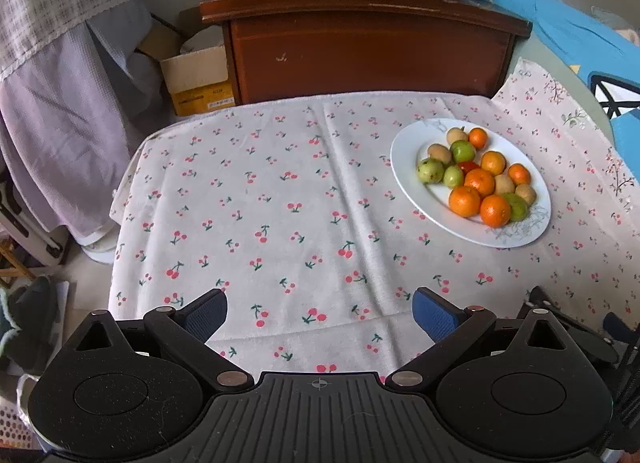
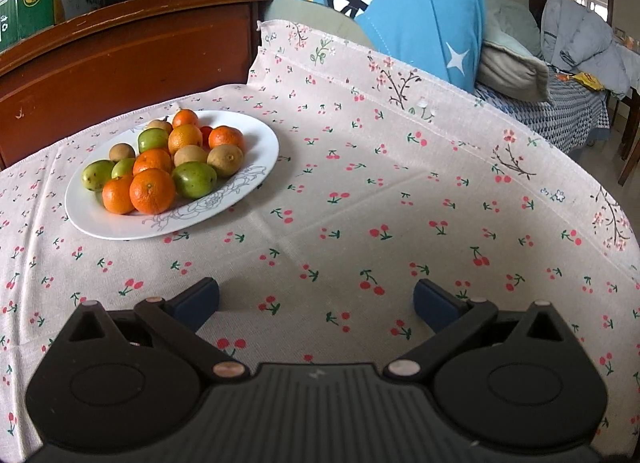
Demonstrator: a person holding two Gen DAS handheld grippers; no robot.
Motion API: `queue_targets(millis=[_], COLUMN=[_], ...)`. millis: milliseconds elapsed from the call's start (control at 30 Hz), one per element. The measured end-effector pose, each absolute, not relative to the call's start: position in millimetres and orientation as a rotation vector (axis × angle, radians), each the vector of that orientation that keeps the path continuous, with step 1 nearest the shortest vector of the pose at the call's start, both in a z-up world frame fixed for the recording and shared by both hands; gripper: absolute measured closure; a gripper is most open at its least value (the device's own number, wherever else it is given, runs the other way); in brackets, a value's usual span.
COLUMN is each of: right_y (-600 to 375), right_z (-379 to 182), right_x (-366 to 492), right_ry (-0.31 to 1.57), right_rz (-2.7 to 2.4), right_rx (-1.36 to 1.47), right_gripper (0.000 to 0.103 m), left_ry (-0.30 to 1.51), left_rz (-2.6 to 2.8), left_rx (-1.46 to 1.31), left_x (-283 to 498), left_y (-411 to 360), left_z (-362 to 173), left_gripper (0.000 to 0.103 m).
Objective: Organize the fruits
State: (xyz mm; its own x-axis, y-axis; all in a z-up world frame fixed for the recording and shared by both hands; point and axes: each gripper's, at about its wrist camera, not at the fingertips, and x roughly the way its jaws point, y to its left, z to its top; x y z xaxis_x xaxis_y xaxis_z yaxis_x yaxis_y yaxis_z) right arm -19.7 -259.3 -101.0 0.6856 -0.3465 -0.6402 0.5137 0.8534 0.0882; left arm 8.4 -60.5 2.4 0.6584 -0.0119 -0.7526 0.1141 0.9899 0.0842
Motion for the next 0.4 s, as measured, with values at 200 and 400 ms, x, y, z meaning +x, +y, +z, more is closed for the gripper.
queue_targets(millis=[200,400], right_y=[-259,-259], right_z=[-101,-101], right_x=[-20,-20], right_ry=[0.656,0.656], right_rz=[-0.488,-0.488], right_rx=[0.272,0.272], right_gripper=[0.000,0.000], left_ry=[0.874,0.909], left_rz=[-0.047,-0.019], left_rx=[0.127,0.128], left_x=[12,18], left_y=[-57,-54], left_z=[-5,-15], left_gripper=[0.003,0.003])
